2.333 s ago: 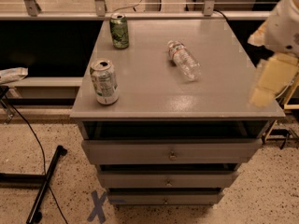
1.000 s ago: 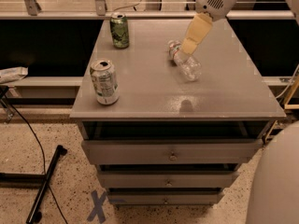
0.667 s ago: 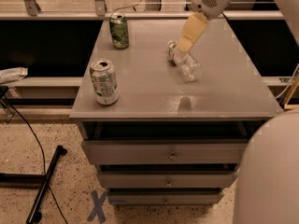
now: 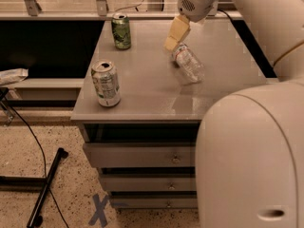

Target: Place water bottle upright

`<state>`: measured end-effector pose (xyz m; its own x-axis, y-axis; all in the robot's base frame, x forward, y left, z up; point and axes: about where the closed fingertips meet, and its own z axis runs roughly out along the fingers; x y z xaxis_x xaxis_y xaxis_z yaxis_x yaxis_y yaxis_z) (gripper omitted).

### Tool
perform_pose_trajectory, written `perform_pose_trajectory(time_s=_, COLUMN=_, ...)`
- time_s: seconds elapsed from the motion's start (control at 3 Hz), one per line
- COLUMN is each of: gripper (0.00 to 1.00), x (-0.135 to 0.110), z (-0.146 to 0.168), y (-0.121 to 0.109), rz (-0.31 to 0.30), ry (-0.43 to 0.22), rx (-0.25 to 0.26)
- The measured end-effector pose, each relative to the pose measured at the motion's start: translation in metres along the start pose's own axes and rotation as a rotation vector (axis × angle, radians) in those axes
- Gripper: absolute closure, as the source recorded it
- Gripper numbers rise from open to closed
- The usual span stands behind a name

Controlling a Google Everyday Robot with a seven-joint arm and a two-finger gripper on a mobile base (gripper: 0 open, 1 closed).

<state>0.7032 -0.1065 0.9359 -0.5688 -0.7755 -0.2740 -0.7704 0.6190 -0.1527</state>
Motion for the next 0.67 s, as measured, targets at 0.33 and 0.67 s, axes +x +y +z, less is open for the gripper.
perform_pose_trajectory(time_s=0.33, gripper=0.0, x=-0.002, z=0.022, y=-0.015, rz=0.113, ry=0.018, rx=0.03)
perform_pose_trajectory(time_s=0.67, gripper=0.0, x=0.003, z=0.047, y=-0.031, rz=0.227, ry=0.013, rx=0.052)
